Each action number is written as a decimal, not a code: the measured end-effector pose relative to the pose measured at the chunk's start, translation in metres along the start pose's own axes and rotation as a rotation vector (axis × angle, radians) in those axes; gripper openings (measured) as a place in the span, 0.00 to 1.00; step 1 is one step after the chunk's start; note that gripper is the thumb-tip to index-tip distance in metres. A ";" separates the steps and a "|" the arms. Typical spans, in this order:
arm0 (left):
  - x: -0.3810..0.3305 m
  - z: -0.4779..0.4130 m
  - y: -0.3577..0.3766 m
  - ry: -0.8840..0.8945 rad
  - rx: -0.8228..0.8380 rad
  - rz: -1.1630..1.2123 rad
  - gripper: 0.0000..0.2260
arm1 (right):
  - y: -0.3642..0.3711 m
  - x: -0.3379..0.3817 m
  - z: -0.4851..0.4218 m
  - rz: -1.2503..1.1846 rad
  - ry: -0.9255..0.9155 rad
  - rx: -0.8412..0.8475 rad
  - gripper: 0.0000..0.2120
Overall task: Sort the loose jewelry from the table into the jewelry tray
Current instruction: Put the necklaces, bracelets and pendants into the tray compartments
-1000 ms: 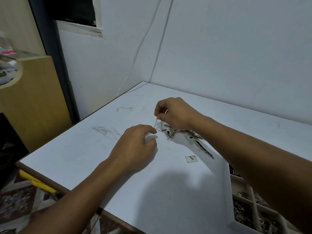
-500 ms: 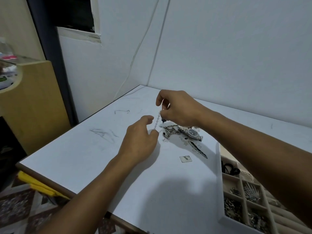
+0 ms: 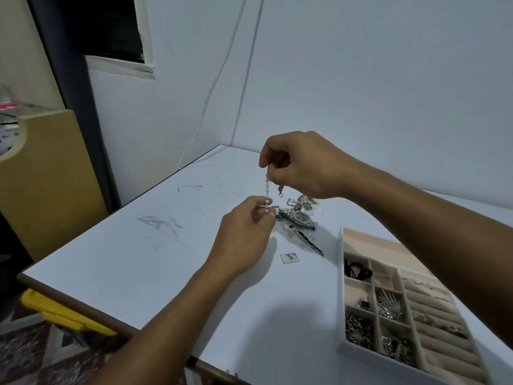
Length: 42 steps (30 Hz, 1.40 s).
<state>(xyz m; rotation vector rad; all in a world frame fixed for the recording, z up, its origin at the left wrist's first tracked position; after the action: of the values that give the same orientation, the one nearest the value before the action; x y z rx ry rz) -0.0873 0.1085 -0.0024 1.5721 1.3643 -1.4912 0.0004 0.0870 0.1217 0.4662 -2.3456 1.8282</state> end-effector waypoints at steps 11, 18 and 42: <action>-0.020 0.017 0.040 -0.174 0.168 0.583 0.11 | -0.041 -0.017 0.049 0.121 0.064 -0.002 0.07; -0.020 0.031 0.073 -0.207 0.319 0.615 0.14 | -0.038 -0.051 0.095 0.201 0.194 0.148 0.06; -0.022 0.067 0.120 -0.534 0.343 1.029 0.12 | -0.022 -0.086 0.173 0.088 0.318 0.262 0.02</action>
<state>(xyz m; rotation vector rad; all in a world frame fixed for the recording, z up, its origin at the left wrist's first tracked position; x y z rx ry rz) 0.0020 0.0036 -0.0242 1.5146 -0.0629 -1.3089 0.1032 -0.0706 0.0722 0.0862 -1.9586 2.0825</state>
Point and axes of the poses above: each hand's wrist, its own z-axis away from the middle knuckle, its own y-axis out of the palm, x = y × z, the point moved 8 cm from there along -z, towards the middle knuckle, and after that the axes turned 4 degrees about z, right-handed, at the moved point
